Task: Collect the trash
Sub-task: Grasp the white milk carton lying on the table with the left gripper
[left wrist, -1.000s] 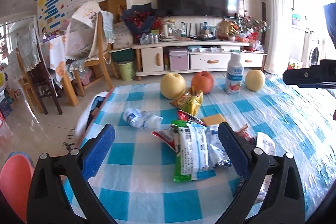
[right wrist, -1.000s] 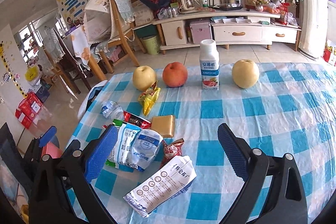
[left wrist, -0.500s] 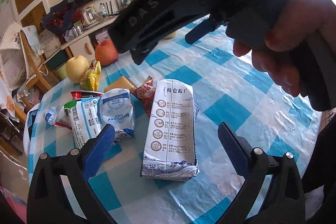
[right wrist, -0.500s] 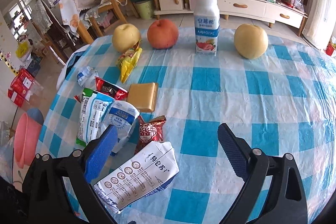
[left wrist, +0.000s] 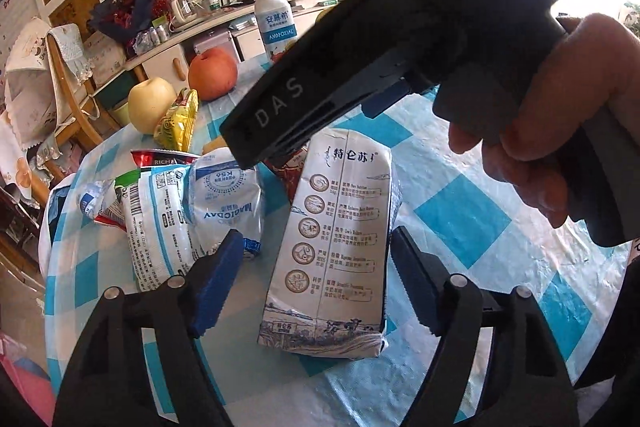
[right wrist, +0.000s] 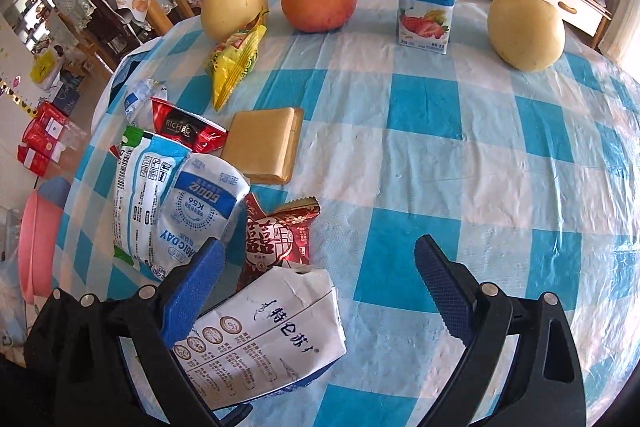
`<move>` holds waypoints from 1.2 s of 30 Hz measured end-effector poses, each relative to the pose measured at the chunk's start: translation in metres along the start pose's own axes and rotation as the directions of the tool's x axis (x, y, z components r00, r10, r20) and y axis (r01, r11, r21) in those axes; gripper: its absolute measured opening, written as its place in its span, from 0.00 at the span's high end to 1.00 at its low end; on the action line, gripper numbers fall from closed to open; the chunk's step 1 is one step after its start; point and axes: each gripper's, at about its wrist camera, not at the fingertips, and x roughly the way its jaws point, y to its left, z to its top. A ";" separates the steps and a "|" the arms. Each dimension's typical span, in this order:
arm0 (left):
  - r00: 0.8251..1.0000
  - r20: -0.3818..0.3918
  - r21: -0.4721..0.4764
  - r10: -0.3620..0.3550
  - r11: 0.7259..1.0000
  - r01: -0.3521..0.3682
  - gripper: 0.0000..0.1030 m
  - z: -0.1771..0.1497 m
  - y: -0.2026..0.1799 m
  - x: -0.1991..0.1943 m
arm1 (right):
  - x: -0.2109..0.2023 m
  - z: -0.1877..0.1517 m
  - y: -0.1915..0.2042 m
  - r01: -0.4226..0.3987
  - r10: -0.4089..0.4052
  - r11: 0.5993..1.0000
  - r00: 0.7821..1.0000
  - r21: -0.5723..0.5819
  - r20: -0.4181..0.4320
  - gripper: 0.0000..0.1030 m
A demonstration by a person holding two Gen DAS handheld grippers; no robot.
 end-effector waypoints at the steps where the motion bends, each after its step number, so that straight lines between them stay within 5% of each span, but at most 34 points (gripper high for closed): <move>1: 1.000 -0.014 0.004 -0.002 1.000 0.002 0.31 -0.001 -0.002 0.003 | 0.003 0.001 0.000 -0.007 0.007 1.000 1.000 0.004 -0.011 0.23; 3: 1.000 -0.028 -0.003 -0.008 1.000 0.008 0.42 -0.003 -0.003 0.005 | 0.008 0.001 0.000 -0.004 0.004 1.000 1.000 0.006 -0.024 0.24; 6: 0.999 -0.032 -0.011 -0.015 1.000 0.015 0.46 -0.003 -0.001 0.004 | 0.010 0.001 0.003 0.008 -0.009 1.000 1.000 -0.011 -0.018 0.24; 15: 0.996 -0.005 -0.065 -0.089 0.994 0.089 0.46 -0.006 0.010 -0.017 | -0.001 0.009 -0.016 -0.061 0.059 0.995 0.998 0.082 0.016 0.24; 19: 0.993 0.007 -0.114 -0.117 0.987 0.117 0.46 -0.006 0.021 -0.027 | -0.008 0.011 -0.019 -0.028 0.024 0.996 0.998 0.085 0.050 0.24; 24: 0.994 0.040 -0.192 -0.106 0.975 0.112 0.46 -0.007 0.047 -0.040 | -0.011 0.011 -0.032 0.003 -0.010 0.993 0.998 0.114 0.059 0.24; 36: 0.996 0.080 -0.345 -0.044 0.936 0.069 0.46 -0.016 0.099 -0.057 | 0.002 0.007 0.000 -0.054 0.053 0.998 0.998 0.042 0.033 0.24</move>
